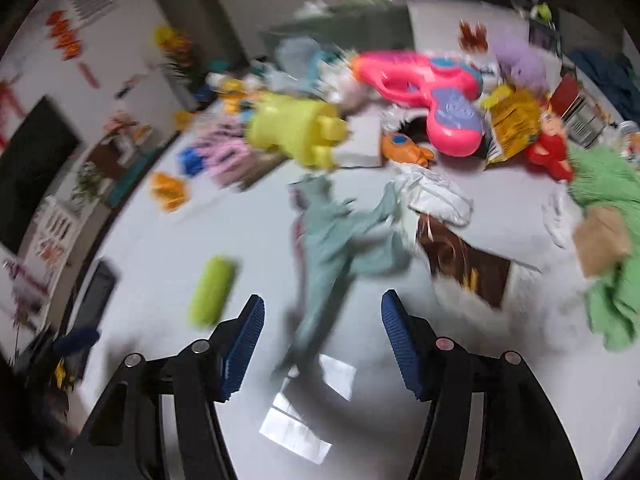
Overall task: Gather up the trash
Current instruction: 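Grasp the green dinosaur toy with the right tool while the left tool grasps the lime-green cylinder, then lower both tools into the cardboard box and release the dinosaur and cylinder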
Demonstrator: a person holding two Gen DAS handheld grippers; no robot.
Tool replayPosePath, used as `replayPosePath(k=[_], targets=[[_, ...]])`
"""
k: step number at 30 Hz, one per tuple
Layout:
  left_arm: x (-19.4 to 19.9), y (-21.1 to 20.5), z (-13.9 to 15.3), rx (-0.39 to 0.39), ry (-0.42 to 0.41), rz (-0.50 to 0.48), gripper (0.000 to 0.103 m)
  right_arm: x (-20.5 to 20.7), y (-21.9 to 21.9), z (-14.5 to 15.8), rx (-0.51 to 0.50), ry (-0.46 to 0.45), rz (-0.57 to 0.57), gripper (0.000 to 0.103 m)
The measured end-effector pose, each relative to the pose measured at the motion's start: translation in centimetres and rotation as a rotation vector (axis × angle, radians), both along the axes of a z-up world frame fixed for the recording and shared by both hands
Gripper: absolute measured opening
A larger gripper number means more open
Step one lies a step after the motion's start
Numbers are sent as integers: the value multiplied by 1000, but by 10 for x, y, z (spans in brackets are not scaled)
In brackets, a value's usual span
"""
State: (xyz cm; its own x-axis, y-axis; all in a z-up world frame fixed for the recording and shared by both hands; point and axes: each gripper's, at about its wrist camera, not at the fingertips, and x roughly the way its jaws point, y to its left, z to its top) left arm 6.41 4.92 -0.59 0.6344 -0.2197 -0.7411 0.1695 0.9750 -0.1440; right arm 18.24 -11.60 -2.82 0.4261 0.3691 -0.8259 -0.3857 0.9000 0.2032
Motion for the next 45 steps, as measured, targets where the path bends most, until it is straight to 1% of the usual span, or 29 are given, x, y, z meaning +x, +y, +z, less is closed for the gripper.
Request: replayPosePath(k=[2, 3, 4, 5, 6, 9, 11, 13, 14, 15, 16, 17, 18, 20, 21, 23, 27, 29, 31, 32, 34, 35, 37, 38, 39, 42, 43, 44, 45], targets=[[16, -7, -4, 13, 12, 17, 91, 10, 14, -3, -91, -47, 21, 63], [14, -10, -5, 23, 15, 23, 91, 12, 19, -5, -133, -77, 33, 57], [21, -14, -6, 37, 18, 35, 91, 14, 22, -5, -154, -101, 55, 47], [26, -17, -9, 44, 22, 42, 91, 16, 21, -5, -124, -98, 78, 32], [30, -20, -10, 56, 38, 52, 91, 17, 19, -4, -118, -90, 75, 19], [54, -31, -21, 75, 75, 76, 91, 16, 6, -2, -85, -92, 66, 18], [65, -36, -27, 74, 98, 88, 91, 9, -10, 3, -17, -75, 50, 17], [74, -44, -30, 116, 85, 112, 91, -2, -31, 14, 35, -81, 38, 16], [75, -48, -30, 143, 79, 116, 82, -3, -35, 18, 50, -91, 33, 16], [77, -51, -28, 144, 59, 109, 61, -11, -42, 24, 64, -103, 30, 16], [76, -52, -26, 144, 45, 105, 26, -19, -51, 31, 80, -115, 27, 17], [76, -53, -25, 140, 37, 94, 18, -27, -59, 38, 93, -127, 21, 17], [76, -51, -24, 117, 38, 88, 18, -34, -65, 42, 103, -139, 15, 17], [71, -40, -23, 12, 38, 89, 18, -49, -81, 53, 122, -164, 6, 17], [67, -36, -22, -15, 30, 91, 18, -57, -88, 58, 135, -175, -1, 17], [55, -35, -14, -34, 4, 83, 18, -72, -99, 68, 161, -190, -3, 17], [3, -40, 22, -39, -98, 24, 18, -113, -115, 88, 201, -227, 4, 17], [-33, -45, 41, -26, -155, -15, 18, -144, -122, 98, 234, -240, 23, 17], [-65, -49, 52, -21, -192, -54, 18, -174, -126, 105, 250, -250, 45, 17], [-82, -52, 56, -13, -207, -76, 18, -197, -128, 108, 259, -253, 61, 17], [-121, -59, 58, 22, -224, -132, 18, -231, -130, 109, 267, -243, 91, 17], [-142, -63, 56, 41, -221, -168, 18, -254, -131, 107, 267, -227, 110, 17], [-173, -70, 45, 79, -205, -226, 18, -286, -131, 100, 261, -192, 138, 17], [-183, -72, 39, 89, -188, -245, 18, -303, -131, 92, 251, -160, 150, 17], [-197, -75, 27, 96, -151, -278, 18, -316, -131, 83, 237, -125, 156, 17], [-217, -79, -9, 96, -43, -340, 18, -347, -129, 46, 190, -12, 166, 17], [-220, -80, -22, 101, -10, -355, 18, -352, -128, 31, 181, 31, 167, 17], [-221, -83, -40, 111, 34, -366, 18, -355, -126, 6, 166, 90, 161, 17], [-219, -83, -55, 113, 74, -387, 18, -357, -124, -8, 155, 122, 161, 17]])
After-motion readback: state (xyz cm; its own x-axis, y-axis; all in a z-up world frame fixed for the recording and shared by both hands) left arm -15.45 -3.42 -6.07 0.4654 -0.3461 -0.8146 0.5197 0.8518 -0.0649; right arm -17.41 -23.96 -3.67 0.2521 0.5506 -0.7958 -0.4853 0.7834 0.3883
